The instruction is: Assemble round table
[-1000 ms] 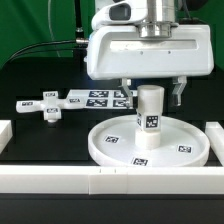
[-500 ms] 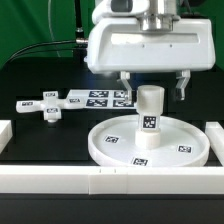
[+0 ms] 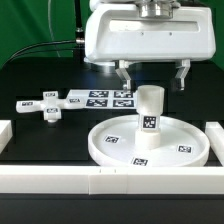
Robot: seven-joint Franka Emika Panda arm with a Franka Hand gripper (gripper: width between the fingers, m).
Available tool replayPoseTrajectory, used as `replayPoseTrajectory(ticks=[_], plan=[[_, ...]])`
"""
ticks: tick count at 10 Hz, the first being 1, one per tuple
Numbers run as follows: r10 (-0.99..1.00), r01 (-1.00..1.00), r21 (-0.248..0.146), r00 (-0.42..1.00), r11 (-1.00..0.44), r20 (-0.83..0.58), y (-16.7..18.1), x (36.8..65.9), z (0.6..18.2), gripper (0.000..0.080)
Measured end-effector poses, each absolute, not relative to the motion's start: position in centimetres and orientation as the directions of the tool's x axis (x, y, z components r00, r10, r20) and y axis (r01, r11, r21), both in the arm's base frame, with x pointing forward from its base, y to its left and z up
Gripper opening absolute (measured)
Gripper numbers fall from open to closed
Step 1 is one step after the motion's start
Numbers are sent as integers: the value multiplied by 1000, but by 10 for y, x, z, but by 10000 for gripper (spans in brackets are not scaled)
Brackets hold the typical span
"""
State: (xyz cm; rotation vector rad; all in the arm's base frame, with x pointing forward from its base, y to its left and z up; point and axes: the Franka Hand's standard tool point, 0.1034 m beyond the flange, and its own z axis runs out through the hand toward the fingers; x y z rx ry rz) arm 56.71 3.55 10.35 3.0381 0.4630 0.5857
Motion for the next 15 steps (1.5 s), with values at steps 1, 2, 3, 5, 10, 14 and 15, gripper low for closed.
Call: replayPoseTrajectory(ticks=[1, 2, 3, 5, 10, 14, 15], plan=[[289, 284, 69, 886, -956, 362, 35, 567, 103, 649], [272, 273, 39, 915, -961, 299, 38, 559, 98, 649], [268, 272, 16, 935, -962, 232, 42, 556, 97, 649], [271, 275, -5, 950, -961, 154, 40, 552, 94, 649], [297, 299, -31, 954, -954, 50, 42, 554, 92, 649], [319, 321, -30, 947, -947, 43, 28, 550, 83, 649], [324, 325, -29, 945, -945, 45, 27, 550, 83, 649]])
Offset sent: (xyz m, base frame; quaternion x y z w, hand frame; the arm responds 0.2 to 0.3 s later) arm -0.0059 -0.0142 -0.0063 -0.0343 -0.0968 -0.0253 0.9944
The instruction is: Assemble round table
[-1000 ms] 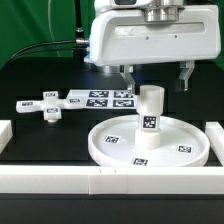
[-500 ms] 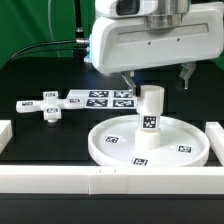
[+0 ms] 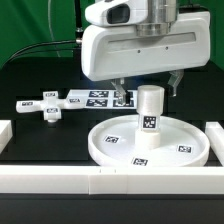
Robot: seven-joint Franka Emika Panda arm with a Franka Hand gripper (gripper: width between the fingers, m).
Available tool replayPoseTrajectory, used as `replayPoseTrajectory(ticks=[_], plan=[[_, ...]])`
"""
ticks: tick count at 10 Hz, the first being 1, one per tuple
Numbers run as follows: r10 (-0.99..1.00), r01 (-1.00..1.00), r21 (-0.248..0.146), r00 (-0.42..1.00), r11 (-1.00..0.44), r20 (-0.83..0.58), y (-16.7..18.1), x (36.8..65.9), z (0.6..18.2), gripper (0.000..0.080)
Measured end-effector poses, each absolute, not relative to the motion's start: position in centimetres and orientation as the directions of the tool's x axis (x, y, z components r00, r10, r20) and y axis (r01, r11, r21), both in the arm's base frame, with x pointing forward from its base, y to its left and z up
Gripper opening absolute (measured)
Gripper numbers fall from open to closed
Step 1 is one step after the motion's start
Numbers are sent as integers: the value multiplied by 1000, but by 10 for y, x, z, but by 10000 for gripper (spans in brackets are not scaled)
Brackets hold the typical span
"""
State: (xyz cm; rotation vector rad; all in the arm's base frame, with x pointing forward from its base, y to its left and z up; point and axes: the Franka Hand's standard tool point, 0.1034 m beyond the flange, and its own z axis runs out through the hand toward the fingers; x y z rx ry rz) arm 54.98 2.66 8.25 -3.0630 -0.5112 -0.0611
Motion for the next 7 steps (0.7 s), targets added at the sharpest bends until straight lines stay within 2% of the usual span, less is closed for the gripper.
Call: replayPoseTrajectory(ticks=[1, 3, 7], plan=[[324, 325, -29, 945, -945, 44, 25, 550, 82, 649], [327, 328, -29, 944, -944, 45, 28, 550, 82, 402], [304, 306, -31, 952, -952, 44, 28, 550, 82, 404]])
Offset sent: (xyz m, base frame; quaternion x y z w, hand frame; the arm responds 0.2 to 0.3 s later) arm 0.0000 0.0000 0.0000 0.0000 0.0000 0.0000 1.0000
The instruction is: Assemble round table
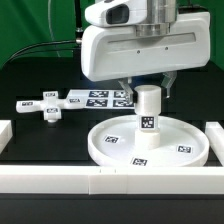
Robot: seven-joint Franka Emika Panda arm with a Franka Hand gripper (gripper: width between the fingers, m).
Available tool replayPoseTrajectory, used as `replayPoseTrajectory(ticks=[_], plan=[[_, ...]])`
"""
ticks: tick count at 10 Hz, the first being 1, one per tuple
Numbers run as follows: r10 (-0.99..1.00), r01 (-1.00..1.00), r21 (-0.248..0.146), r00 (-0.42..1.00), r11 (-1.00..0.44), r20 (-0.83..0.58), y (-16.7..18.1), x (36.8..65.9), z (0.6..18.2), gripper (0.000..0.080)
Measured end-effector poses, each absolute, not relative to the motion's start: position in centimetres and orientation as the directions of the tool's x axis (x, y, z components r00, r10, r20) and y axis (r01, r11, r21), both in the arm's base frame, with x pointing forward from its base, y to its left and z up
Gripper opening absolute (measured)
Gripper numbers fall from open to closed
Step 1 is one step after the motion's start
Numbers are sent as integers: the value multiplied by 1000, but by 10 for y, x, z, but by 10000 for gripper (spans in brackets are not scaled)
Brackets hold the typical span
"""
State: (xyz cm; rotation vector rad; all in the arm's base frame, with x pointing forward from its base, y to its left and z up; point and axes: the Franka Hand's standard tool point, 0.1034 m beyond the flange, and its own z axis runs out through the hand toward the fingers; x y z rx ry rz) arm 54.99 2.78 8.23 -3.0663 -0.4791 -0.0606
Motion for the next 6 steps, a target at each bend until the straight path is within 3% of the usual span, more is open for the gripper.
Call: replayPoseTrajectory(ticks=[1, 6], plan=[[279, 281, -32, 959, -959, 44, 28, 550, 82, 404], [-236, -231, -89, 971, -969, 41, 36, 553, 81, 406]])
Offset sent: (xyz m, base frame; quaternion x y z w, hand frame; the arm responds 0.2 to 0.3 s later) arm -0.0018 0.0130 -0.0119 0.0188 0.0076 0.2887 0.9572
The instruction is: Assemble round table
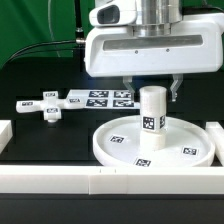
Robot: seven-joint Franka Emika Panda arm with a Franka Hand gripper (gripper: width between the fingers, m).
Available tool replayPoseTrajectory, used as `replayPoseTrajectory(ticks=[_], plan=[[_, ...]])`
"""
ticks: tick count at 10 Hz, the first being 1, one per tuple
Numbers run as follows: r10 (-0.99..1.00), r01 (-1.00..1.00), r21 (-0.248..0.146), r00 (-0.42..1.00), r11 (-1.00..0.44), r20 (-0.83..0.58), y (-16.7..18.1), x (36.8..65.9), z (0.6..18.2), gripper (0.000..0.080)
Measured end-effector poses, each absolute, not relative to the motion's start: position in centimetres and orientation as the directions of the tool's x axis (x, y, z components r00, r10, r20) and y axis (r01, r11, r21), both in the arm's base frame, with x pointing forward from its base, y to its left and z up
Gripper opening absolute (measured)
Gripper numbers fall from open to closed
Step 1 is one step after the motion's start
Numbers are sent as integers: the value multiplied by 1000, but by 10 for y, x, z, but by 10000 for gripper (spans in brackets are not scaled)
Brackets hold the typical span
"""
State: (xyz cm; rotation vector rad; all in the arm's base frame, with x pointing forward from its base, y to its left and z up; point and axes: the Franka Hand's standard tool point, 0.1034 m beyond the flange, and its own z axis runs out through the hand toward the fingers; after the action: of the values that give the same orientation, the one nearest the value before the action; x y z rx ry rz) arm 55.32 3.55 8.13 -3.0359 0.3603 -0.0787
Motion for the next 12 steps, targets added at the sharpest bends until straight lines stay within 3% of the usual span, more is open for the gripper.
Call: replayPoseTrajectory(ticks=[3, 9, 12], plan=[[-545, -541, -110, 839, -834, 1, 36, 552, 81, 406], [-802, -801, -122, 595, -586, -58, 37, 552, 81, 406], [-953, -961, -118, 267, -252, -142, 39, 547, 80, 406]])
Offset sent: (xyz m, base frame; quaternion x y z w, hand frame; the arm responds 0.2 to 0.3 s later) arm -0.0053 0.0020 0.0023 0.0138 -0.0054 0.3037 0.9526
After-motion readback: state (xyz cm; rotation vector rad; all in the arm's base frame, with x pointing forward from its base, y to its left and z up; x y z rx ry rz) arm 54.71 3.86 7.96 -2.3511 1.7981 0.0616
